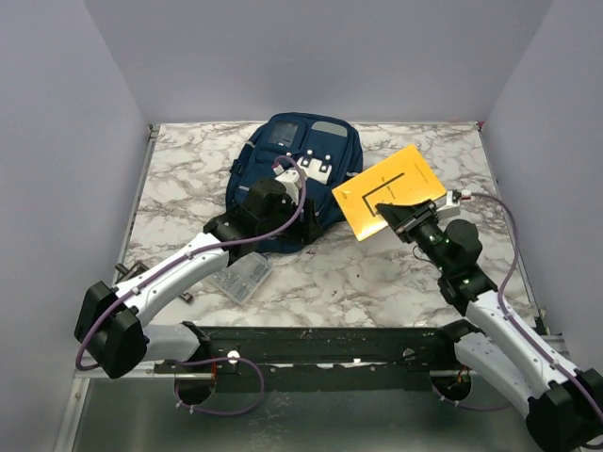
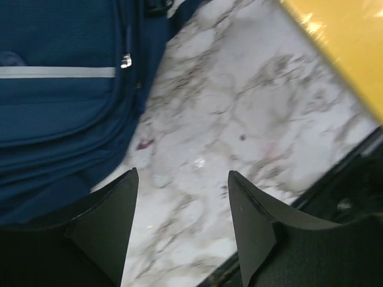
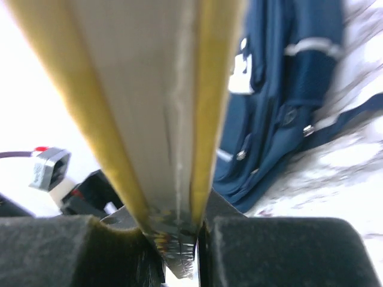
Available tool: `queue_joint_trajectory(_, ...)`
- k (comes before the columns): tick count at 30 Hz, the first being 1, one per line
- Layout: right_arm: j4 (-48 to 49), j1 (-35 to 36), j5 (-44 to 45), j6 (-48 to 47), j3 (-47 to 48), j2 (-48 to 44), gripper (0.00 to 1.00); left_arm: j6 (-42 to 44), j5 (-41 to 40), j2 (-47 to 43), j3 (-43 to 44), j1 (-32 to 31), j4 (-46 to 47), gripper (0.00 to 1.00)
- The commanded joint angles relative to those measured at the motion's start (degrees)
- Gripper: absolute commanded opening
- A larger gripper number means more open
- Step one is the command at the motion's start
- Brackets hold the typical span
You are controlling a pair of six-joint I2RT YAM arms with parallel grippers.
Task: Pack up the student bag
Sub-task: Pick up the book from the center of the board, then place the book in the student bag.
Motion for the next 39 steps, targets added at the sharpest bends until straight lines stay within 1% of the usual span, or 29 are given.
queue_joint_trajectory(1,-22.0,-0.4,10.0,-20.9,9.4,-1.5,0.00,27.4,-9.9,5.2,4.7,0.1,-17.0,0.62)
queue_joint_trajectory(3,-25.4,-0.4,10.8,-23.7,11.1,-2.2,0.00,30.8,-12.5,10.3,8.6,0.0,-19.9,0.62)
queue_joint_trajectory(5,-27.4,-0.4,10.8,-25.6,12.3,-2.8,0.00,33.6,-13.8,15.2,11.3,0.1,-21.0,0.65)
queue_joint_trajectory(8,-29.0,-0.4,10.2,-26.9,13.0,-3.7,0.00,32.9,-17.3,21.3,14.9,1.1,-23.0,0.68)
queue_joint_trajectory(13,-28.3,-0.4,8.5,-25.7,10.2,-5.8,0.00,31.6,-16.0,26.4,17.7,4.7,-22.6,0.74)
queue_joint_trajectory(18,-26.8,-0.4,6.2,-24.1,7.9,-6.5,0.00,30.6,-15.3,31.0,19.7,4.7,-22.3,0.73)
queue_joint_trajectory(22,-27.4,-0.4,6.0,-24.3,8.5,-6.7,0.00,29.0,-18.8,36.1,22.5,4.3,-22.5,0.71)
queue_joint_trajectory(23,-27.8,-0.4,6.2,-24.5,8.6,-7.1,0.00,28.4,-19.1,37.3,23.6,4.1,-22.9,0.64)
queue_joint_trajectory(26,-30.0,-0.4,8.1,-25.1,9.4,-8.4,0.00,26.4,-18.6,39.2,27.5,2.9,-23.1,0.33)
queue_joint_trajectory(29,-33.4,-0.4,11.1,-25.9,10.5,-9.9,0.00,26.1,-16.8,41.9,33.3,0.1,-23.8,0.14)
queue_joint_trajectory(31,-35.1,-0.4,12.6,-26.4,11.0,-11.1,0.00,26.8,-16.0,43.9,38.7,-2.4,-24.9,0.00)
queue_joint_trajectory(32,-35.8,-0.4,13.0,-26.4,11.3,-11.6,0.00,26.9,-15.6,45.1,42.0,-4.0,-25.6,0.00)
queue_joint_trajectory(34,-37.0,-0.5,13.4,-26.1,11.8,-12.5,0.00,26.7,-12.5,47.5,48.7,-6.1,-27.4,0.00)
queue_joint_trajectory(36,-38.2,-0.4,13.4,-25.5,12.3,-13.0,0.00,23.4,-8.7,49.7,55.8,-7.5,-29.9,0.00)
queue_joint_trajectory(37,-38.9,-0.4,13.4,-25.0,12.5,-13.2,0.00,21.2,-3.9,50.3,58.6,-7.6,-30.6,0.00)
queue_joint_trajectory(39,-40.4,-0.4,13.9,-24.0,12.5,-13.9,0.00,16.6,3.5,50.3,61.3,-7.6,-30.3,0.01)
